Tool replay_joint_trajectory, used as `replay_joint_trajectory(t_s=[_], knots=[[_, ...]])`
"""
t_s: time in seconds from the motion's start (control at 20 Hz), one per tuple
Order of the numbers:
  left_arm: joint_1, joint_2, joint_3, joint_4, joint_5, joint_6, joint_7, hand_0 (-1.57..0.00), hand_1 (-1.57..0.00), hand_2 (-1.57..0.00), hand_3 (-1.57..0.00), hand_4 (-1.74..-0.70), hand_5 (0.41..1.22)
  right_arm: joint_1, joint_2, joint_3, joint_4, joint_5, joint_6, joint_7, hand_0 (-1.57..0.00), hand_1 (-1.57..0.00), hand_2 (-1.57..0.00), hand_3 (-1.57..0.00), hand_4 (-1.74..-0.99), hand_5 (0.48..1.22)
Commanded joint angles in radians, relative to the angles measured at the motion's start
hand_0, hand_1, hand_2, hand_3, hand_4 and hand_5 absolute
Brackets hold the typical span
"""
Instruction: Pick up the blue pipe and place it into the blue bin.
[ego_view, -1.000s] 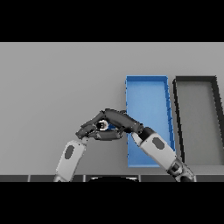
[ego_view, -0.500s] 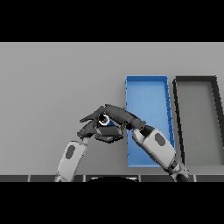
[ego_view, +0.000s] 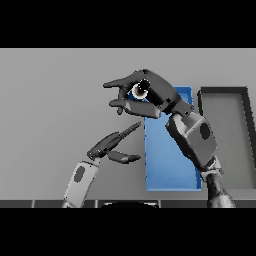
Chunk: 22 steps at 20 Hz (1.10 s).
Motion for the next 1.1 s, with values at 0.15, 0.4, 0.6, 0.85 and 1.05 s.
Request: replay_joint_trajectory(t_s=[0.15,0.4,0.6,0.85,1.05], knots=[[-0.018,0.014,0.014,0.020,-0.001,-0.005,-0.002,0.00,0.00,0.00,0.00,-0.89,0.421,-0.034,-0.101,-0.083,0.113,0.025,-0.026,0.013,-1.57,-1.57,-1.57,-1.57,-1.741,1.221],[0.000,0.037,0.012,-0.005,-0.007,-0.007,-0.035,0.00,0.00,0.00,0.00,-0.87,0.413,0.061,-0.206,-0.140,0.213,0.070,-0.006,-0.001,-1.57,-1.57,-1.57,-1.57,-1.741,1.221],[0.000,0.024,-0.002,0.008,-0.026,0.007,-0.040,0.00,0.00,0.00,0.00,-0.87,0.419,0.231,-0.232,-0.150,0.163,0.067,-0.031,0.020,-1.57,-1.57,-1.57,-1.57,-1.741,1.221],[0.010,0.020,0.003,-0.008,-0.005,0.002,-0.014,0.00,0.00,0.00,0.00,-0.88,0.423,0.446,-0.236,-0.122,0.066,0.087,-0.095,0.078,-1.57,-1.57,-1.57,-1.57,-1.741,1.221],[0.028,0.021,-0.008,-0.012,-0.007,-0.002,-0.023,0.00,0.00,0.00,0.00,-0.88,0.427,0.570,-0.296,-0.047,0.026,0.094,-0.229,0.103,-1.57,-1.57,-1.57,-1.57,-1.741,1.221]])
